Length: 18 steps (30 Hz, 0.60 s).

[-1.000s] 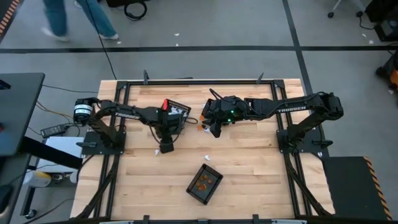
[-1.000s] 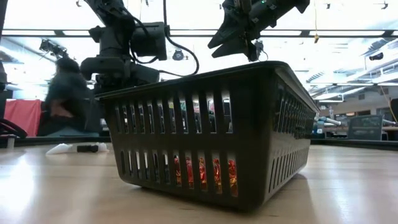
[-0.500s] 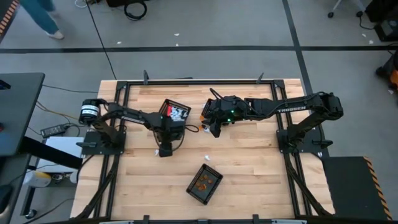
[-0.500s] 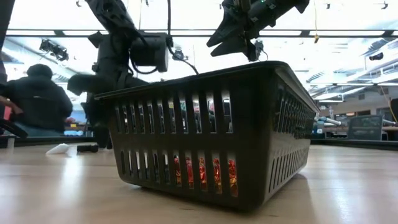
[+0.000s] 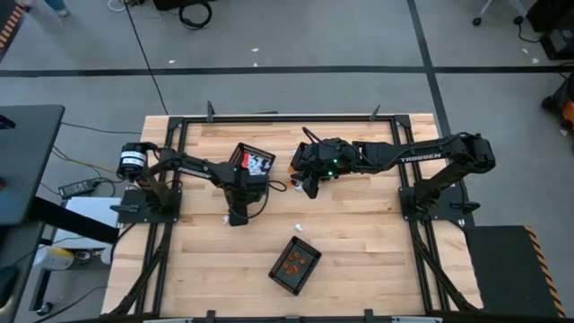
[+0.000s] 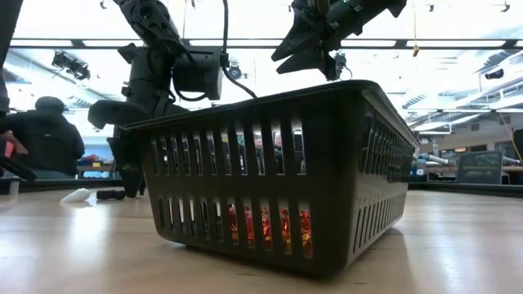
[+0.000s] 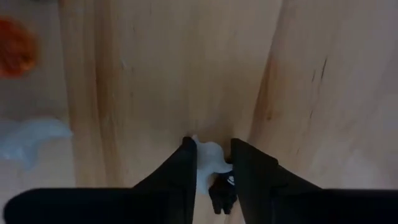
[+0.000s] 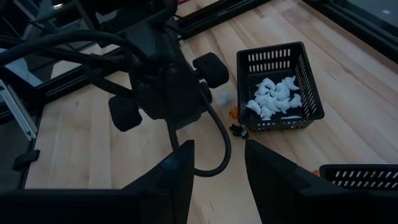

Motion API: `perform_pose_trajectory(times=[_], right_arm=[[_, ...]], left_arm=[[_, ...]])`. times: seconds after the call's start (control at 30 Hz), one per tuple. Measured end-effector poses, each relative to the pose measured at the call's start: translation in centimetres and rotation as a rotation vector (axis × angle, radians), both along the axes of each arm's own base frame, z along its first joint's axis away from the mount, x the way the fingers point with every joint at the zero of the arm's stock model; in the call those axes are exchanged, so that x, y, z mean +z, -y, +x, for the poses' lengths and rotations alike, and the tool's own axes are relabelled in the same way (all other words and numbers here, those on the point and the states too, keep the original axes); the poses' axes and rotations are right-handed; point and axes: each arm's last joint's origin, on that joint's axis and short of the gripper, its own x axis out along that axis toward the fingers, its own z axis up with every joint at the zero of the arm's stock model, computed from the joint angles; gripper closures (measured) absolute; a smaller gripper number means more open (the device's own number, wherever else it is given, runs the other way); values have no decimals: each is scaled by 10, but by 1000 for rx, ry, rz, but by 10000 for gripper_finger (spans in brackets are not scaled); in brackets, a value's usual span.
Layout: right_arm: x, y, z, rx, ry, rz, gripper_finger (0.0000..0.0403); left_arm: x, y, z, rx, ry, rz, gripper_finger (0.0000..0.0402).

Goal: Sort Halloween decoration
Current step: Put the white ghost toy into the top left black basket

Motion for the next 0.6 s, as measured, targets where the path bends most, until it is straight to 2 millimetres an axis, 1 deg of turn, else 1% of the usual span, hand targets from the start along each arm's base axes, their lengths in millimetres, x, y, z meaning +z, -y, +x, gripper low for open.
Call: perform_pose_trajectory(times=[0.17,0.37,0.6], right_arm=[[0,0,0,0,1,-1,256],[0,0,0,1,3,-1,256],[0,0,0,1,3,-7,256]], left_arm=[[-1,0,-2,0,-21,-4,331],[-1,0,-2,2,-19,-4,337],[3,-11,-2,52,-39,-83,353]])
